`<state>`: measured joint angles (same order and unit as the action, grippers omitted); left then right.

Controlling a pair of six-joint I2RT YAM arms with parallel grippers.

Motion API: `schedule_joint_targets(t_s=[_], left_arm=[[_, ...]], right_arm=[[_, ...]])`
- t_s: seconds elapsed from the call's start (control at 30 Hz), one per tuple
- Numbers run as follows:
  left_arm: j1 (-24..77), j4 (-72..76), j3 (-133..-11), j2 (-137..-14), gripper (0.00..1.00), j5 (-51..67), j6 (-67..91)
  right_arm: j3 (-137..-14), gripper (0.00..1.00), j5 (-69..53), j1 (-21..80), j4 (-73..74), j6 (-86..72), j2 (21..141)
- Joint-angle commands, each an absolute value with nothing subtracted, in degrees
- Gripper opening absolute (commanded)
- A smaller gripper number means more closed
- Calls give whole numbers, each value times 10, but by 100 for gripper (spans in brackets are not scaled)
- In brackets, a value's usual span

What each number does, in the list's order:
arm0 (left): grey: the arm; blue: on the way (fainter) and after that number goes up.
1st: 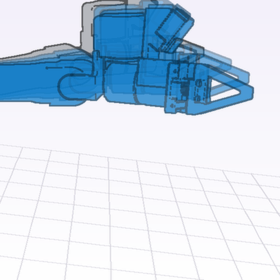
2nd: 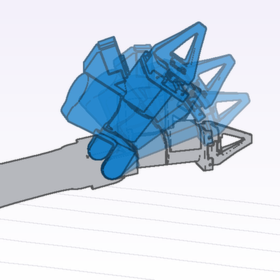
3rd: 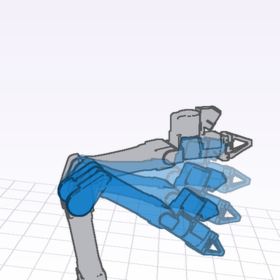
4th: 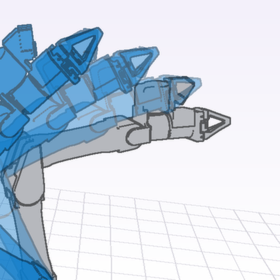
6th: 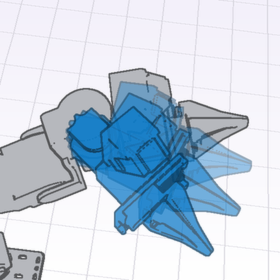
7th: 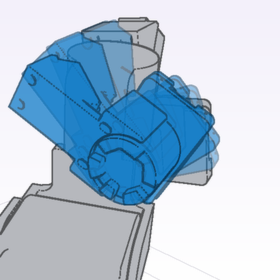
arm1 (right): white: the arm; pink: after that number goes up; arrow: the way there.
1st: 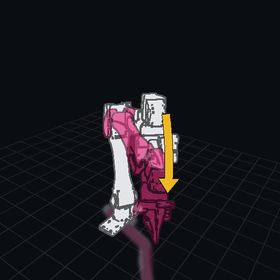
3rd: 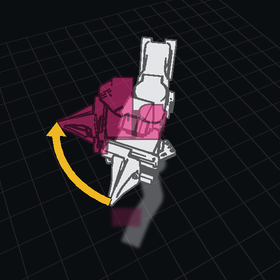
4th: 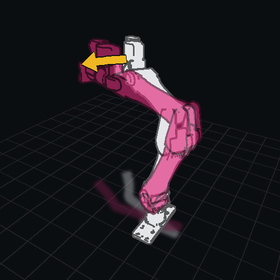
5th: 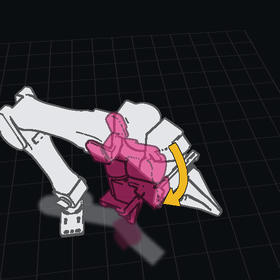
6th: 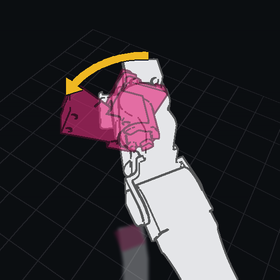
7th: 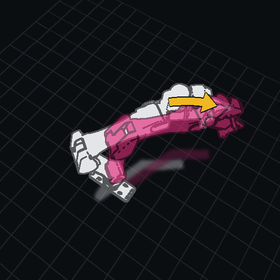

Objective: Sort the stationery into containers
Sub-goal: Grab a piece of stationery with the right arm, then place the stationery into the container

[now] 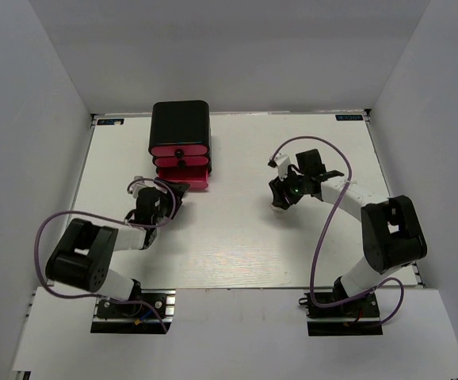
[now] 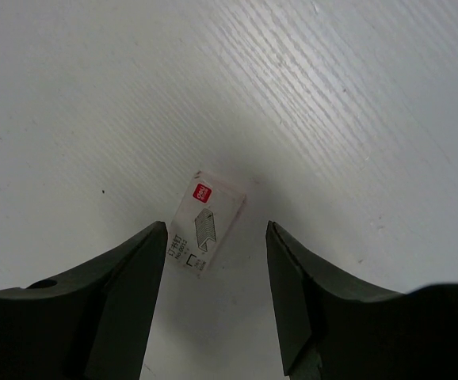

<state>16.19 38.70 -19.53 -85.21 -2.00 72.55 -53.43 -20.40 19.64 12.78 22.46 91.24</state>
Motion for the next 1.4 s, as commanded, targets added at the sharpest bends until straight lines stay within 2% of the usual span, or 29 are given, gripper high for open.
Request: schedule_joint_targets(t_s=[0.0,0.2,0.3,0.37,0.53,0.63,0.67,0.73,0.77,0.83,1.0,1.1,1.37], left_arm=[[157,295,-187,-788,86,-5,643],[157,227,-143,-704,87,-18,609],[163,190,-119,-642,87,-33,603],[163,169,-102,-585,87,-43,603],[163,77,-73,-471,87,-61,598],[163,44,-67,-414,87,-68,598],[163,36,-62,-404,88,-73,598],[163,25,-62,-392,88,-73,598],[163,19,-62,-386,88,-73,598],[163,18,-56,-386,88,-73,603],[163,18,-44,-369,88,-62,608],[163,13,-39,-363,88,-62,615],[163,-10,-39,-330,88,-62,615]], right_arm=[[-528,59,-173,201,159,200,927],[-534,59,-168,214,170,189,950],[-538,59,-149,224,175,185,962],[-535,64,-142,230,171,182,965],[-525,64,-118,252,163,184,973],[-519,53,-120,261,159,187,973],[-519,38,-136,261,160,195,972],[-527,21,-148,263,167,206,969],[-531,8,-175,264,171,221,968],[-551,0,-200,263,184,251,959],[-619,0,-342,274,204,373,947],[-717,0,-374,291,193,389,975],[-903,0,-361,354,163,388,1106]])
